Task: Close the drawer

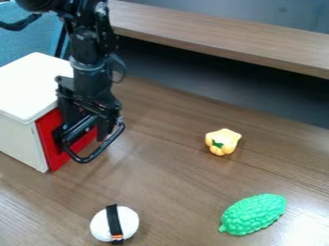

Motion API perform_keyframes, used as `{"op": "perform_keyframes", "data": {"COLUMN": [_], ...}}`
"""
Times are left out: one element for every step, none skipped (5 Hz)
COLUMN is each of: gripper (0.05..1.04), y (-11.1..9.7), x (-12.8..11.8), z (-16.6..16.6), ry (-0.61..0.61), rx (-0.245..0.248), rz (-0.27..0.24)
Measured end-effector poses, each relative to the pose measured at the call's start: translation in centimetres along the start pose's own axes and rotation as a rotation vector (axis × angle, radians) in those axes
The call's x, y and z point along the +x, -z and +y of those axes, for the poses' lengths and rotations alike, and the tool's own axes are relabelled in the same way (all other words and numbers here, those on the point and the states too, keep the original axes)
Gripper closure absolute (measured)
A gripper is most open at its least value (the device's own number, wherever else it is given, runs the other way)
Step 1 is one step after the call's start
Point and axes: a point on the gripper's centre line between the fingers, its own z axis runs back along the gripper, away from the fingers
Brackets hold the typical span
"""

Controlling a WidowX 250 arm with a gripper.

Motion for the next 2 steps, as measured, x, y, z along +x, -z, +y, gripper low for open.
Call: {"op": "perform_keyframes", "data": {"gripper": [0.085,0.085], "y": [-0.9,-3.1], "x": [0.4,0.5], "z": [-4.2,-7.3], "ry": [0.078,0.141], "rx": [-0.083,-0.144], "rz": [-0.021,-0.070]}}
